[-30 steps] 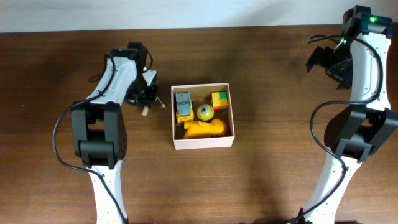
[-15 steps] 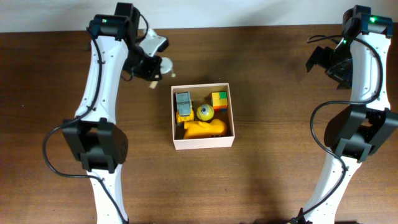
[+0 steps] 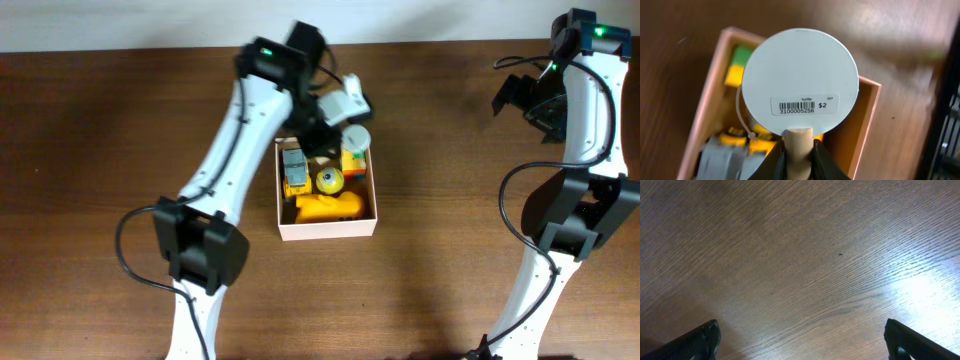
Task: Pack container
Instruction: 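Carry the paddle toy over the box and lower it inside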
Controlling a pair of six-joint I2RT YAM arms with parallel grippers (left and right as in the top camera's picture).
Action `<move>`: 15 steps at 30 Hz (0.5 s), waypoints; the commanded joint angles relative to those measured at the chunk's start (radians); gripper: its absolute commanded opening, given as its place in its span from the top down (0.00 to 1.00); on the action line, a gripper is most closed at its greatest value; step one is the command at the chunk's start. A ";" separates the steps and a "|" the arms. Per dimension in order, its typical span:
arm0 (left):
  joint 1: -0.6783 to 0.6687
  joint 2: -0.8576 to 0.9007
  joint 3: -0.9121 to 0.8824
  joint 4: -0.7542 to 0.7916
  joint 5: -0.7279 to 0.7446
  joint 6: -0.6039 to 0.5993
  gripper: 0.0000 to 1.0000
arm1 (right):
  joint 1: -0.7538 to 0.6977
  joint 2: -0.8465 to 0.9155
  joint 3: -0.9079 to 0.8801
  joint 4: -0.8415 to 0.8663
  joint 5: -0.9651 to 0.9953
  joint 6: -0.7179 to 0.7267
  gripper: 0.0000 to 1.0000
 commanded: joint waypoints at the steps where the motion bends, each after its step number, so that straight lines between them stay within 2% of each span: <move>1: -0.040 -0.026 -0.061 0.028 -0.127 0.083 0.83 | 0.003 0.003 -0.002 0.003 -0.005 0.009 0.01; 4: -0.052 -0.026 -0.115 0.068 -0.191 0.083 0.83 | 0.003 0.003 -0.002 0.003 -0.005 0.009 0.01; 14: -0.047 -0.026 -0.174 0.158 -0.222 0.082 0.83 | 0.003 0.003 -0.002 0.003 -0.005 0.009 0.01; 15: -0.047 -0.026 -0.174 0.156 -0.222 0.082 0.74 | 0.003 0.003 -0.002 0.003 -0.005 0.009 0.01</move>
